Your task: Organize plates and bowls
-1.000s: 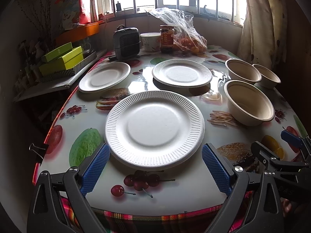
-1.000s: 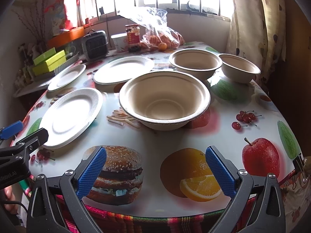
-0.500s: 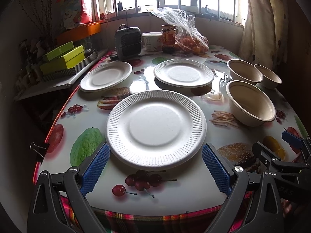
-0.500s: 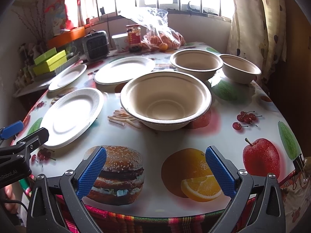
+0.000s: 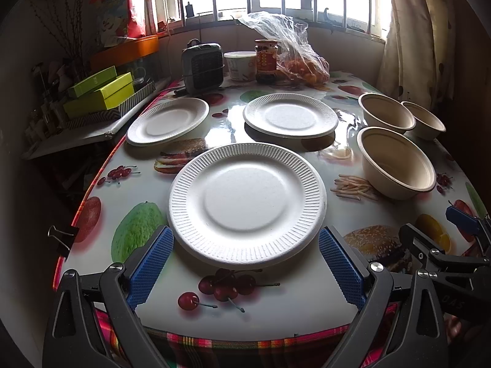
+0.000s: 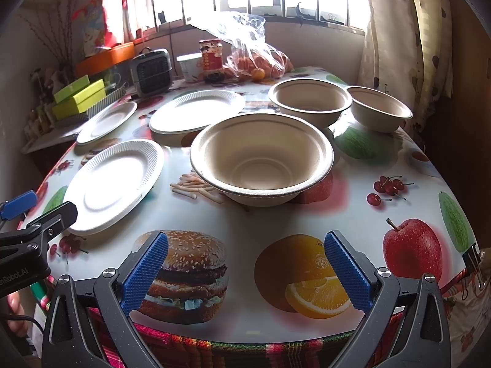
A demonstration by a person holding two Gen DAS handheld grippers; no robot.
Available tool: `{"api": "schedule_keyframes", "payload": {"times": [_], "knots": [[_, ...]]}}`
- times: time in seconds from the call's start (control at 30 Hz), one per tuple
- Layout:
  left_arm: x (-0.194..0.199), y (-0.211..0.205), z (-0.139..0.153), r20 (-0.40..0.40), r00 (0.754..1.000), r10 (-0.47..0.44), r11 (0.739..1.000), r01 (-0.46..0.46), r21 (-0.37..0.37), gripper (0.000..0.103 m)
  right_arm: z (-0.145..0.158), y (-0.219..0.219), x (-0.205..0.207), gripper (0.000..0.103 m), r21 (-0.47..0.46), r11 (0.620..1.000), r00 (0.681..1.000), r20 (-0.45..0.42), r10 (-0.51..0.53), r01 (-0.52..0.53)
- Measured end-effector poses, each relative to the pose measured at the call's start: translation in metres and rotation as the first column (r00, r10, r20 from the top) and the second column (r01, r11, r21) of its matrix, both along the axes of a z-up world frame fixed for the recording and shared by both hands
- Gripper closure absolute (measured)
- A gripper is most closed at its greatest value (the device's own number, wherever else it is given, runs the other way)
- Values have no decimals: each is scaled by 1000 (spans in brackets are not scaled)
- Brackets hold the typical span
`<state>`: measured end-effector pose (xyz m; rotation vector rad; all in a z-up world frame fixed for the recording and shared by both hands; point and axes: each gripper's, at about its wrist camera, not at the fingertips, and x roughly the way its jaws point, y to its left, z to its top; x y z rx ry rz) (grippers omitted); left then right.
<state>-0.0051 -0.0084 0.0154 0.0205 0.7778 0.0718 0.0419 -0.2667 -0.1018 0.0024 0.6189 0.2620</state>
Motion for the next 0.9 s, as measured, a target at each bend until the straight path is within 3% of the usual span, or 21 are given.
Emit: {"api": "schedule_keyframes", "payload": {"times": [0.4, 0.73, 0.9], "knots": [[2, 8, 9, 21, 1000, 0, 1000, 0, -4, 7, 13, -1, 0, 0, 3, 1000, 999, 37, 28, -28], [20, 48, 30, 26, 999, 44, 997, -43, -66, 7, 57, 20, 16, 0, 0, 992, 986, 107, 128, -129], [35, 74, 39, 34, 995, 97, 994, -95, -55, 7, 80, 44, 35, 0, -31, 979, 970, 131, 203, -200]]}}
